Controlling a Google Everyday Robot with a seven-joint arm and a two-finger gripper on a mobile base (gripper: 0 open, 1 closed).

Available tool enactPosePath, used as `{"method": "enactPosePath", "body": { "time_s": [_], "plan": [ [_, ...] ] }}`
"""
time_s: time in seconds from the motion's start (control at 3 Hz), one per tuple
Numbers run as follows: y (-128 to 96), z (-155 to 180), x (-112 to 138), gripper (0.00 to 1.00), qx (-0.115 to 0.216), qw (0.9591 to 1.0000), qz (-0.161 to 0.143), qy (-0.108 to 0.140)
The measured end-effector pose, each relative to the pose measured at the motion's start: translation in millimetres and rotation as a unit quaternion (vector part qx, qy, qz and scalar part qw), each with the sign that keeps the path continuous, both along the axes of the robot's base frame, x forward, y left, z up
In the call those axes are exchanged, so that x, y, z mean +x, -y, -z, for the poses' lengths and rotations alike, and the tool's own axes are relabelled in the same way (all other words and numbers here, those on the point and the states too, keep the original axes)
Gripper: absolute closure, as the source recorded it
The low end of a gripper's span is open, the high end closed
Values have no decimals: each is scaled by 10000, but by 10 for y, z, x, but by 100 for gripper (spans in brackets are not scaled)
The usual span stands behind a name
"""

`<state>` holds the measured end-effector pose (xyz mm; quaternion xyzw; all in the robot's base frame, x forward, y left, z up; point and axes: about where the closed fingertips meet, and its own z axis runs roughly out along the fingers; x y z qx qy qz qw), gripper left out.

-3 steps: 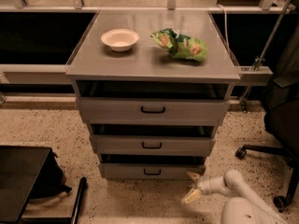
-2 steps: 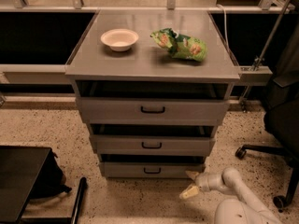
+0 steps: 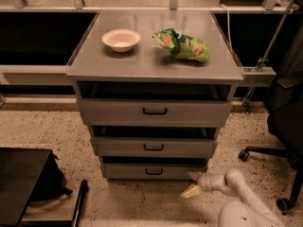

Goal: Close bottom drawer

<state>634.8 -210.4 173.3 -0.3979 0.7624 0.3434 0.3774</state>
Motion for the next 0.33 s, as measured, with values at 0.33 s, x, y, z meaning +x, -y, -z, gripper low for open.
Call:
{"method": "enactPosePath", "body": {
  "time_s": [0.33],
  "plan": [
    [-6, 0, -24, 0, 0, 10000, 0, 0]
  ]
}}
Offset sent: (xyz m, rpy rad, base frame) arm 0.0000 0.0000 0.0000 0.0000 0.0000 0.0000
